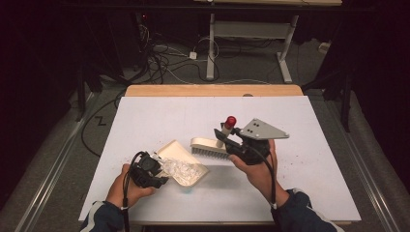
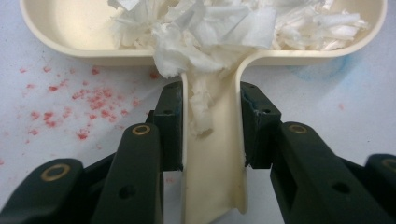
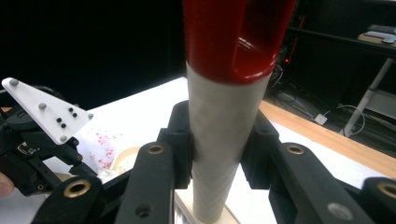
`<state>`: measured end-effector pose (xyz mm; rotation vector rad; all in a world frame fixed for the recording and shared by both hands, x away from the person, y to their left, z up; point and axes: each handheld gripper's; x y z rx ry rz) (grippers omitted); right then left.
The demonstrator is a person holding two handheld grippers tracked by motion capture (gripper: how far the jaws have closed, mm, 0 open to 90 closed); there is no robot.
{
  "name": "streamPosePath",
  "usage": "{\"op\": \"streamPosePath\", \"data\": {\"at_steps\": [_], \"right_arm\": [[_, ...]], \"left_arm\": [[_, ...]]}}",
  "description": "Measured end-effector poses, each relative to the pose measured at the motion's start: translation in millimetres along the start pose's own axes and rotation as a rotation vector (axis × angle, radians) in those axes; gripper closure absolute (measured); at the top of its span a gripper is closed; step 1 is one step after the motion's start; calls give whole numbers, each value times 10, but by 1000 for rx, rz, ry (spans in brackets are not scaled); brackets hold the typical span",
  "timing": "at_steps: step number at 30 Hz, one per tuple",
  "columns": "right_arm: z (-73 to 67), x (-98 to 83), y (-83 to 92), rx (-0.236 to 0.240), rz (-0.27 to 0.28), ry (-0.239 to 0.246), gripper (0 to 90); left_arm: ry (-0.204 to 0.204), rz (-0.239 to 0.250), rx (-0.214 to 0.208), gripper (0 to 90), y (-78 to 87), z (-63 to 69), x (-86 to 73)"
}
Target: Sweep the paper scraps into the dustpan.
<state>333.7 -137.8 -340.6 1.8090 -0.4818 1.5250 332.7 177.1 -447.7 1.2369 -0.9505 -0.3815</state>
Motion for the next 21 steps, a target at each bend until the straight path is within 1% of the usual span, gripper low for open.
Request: {"op": "streamPosePath", "data": {"at_steps": [2,6,7,10,14,21], "right_arm": [[85,21,97,-10,2,-2,697],[228,87,296,-30,2,16,697],[257,94,350,-32,3,13,697],[360,107,493,-24,-10,20,697],[479,101,667,-48,-23,19,697],[720,84,947,-69,-88,13,696]], "left_arm": [[-3,-2,4,632,-7,-2,-1],[0,-5,8,632,-19,-11,1],[1,-4,9,632,-21,-16,2],[5,-2,16,632,-18,-28,11],[9,1,15,632,-11,-36,9],[38,21,26,632,-11,-98,-34]]}}
Point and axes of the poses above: each handheld gripper's, and its own axes: y roughly backward along the jaws, x roughly out of its top, z roughly to its right, and after that the axes turned 7 degrees about -y, right-handed
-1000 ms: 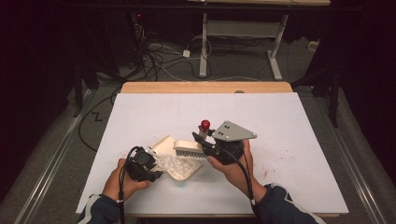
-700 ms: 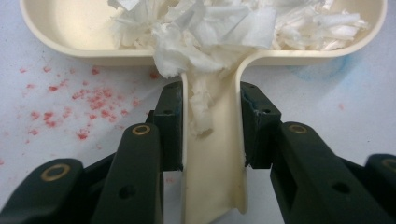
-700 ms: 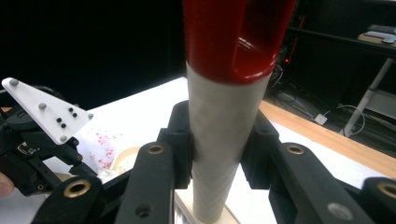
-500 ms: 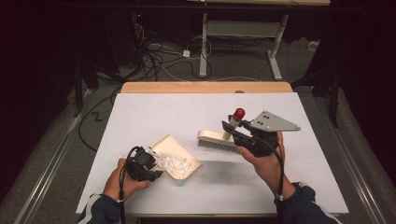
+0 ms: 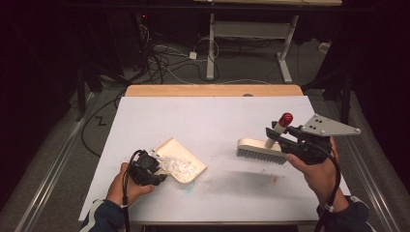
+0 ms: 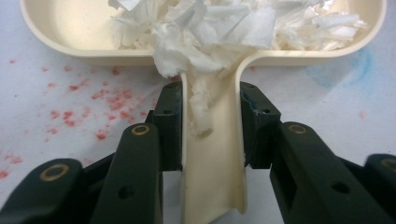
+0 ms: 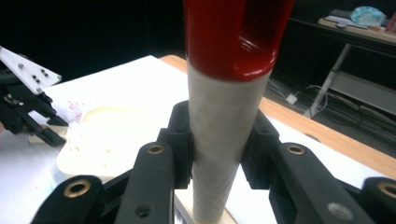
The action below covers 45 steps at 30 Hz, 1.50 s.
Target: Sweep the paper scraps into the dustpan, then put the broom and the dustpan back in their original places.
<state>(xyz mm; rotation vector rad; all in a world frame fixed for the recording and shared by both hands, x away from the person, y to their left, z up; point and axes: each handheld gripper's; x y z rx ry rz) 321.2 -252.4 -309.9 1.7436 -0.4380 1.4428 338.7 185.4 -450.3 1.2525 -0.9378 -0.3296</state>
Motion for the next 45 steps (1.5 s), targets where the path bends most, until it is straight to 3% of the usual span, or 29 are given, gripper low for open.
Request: {"op": "streamPosePath", "data": {"at_steps": [10,15,21,28,32,39,45], "right_arm": [[228,-186,231,3,-88,-9,696],[253,-274,264,27,-150,1,696],[234,-298,255,97,-226,22,696],[227,-332,164,130,-280,30,695],[228,-331,110,136,-279,25,695],[243,-343,50,96,-250,4,694],[272,-338,-39,95,-234,-24,694]], "left_arm": [[84,27,39,632,-1,-142,-99],[118,41,59,631,14,-197,-138],[172,59,94,631,35,-279,-230],[198,62,94,631,48,-305,-287],[202,63,101,631,49,-296,-293],[214,67,113,631,48,-299,-304],[235,80,116,631,45,-308,-317]]}}
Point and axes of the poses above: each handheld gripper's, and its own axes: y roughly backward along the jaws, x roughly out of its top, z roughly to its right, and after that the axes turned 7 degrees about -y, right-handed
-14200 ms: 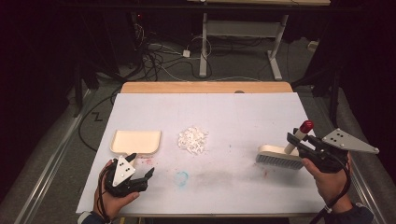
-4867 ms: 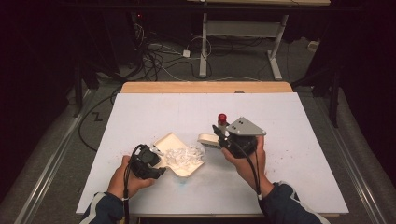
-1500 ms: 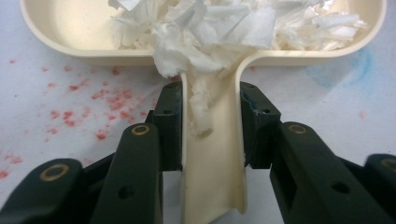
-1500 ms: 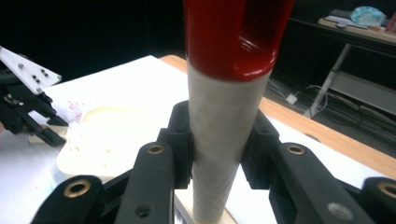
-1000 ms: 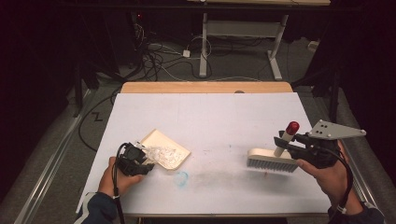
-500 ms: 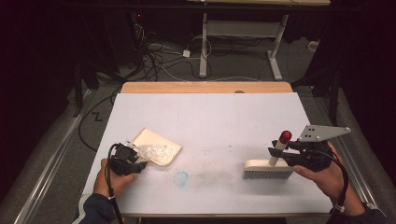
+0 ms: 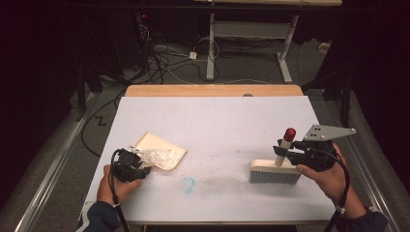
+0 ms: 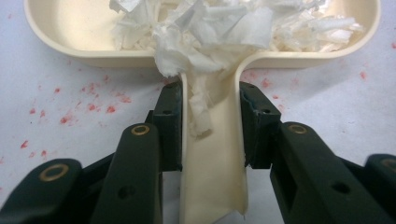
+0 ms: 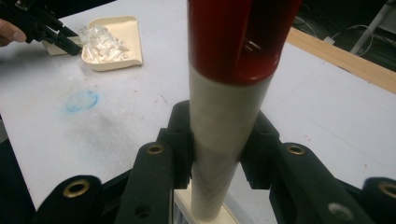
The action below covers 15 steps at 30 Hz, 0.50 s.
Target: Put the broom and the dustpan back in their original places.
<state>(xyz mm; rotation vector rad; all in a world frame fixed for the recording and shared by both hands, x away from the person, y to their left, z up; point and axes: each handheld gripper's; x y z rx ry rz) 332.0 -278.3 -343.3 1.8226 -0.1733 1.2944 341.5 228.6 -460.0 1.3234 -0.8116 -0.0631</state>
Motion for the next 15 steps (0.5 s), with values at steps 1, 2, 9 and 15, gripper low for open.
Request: {"op": "streamPosePath", "data": {"at_steps": [1,2,9,15], "right_arm": [[6,2,-11,-2,4,-2,694],[11,4,-19,-2,6,-4,694],[69,18,-75,-1,19,-23,693],[144,44,-138,-10,21,-47,691]], "left_arm": [[2,3,-1,630,-2,-3,-2],[3,3,-1,630,-4,-2,-2],[9,5,18,630,-18,10,20],[24,14,32,630,-29,36,24]]}}
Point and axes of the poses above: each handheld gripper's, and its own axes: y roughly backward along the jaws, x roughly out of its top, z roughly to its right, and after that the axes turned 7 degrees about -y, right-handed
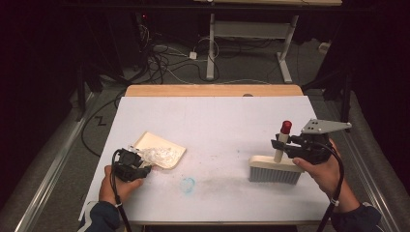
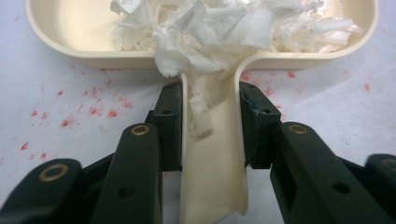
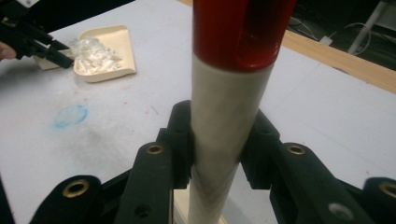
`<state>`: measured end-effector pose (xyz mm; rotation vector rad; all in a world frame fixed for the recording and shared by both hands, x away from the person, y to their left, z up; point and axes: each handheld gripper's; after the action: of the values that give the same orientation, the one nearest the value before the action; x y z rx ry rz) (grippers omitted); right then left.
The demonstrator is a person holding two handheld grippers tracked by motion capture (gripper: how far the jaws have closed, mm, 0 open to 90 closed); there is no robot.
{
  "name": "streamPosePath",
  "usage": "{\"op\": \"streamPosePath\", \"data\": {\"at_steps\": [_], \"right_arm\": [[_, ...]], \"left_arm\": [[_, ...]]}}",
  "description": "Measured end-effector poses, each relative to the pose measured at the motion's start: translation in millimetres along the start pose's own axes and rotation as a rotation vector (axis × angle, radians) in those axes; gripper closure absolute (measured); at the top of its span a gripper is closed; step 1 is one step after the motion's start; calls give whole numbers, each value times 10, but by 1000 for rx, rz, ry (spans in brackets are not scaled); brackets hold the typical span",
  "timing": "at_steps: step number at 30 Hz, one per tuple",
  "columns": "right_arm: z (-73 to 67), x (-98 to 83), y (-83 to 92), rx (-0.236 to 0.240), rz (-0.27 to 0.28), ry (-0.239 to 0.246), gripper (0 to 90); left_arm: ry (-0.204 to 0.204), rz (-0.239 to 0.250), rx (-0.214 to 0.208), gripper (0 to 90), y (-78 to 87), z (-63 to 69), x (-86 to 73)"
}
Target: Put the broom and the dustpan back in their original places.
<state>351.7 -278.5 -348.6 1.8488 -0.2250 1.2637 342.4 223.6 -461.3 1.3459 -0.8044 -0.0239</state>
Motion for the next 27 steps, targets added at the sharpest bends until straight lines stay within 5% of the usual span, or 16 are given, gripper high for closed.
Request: {"op": "streamPosePath", "data": {"at_steps": [17,27], "right_arm": [[228,97,-286,-70,12,-85,672],[361,150,-502,-113,8,-134,663]], "left_arm": [[29,28,-51,540,23,220,43],[9,27,-70,512,20,321,12]]}}
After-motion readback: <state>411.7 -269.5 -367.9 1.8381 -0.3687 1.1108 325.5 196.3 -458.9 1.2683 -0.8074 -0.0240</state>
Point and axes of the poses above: each handheld gripper's, and its own axes: y roughly backward along the jaws, x roughly out of its top, z roughly to its right, and after that the axes turned 7 degrees about -y, right-handed
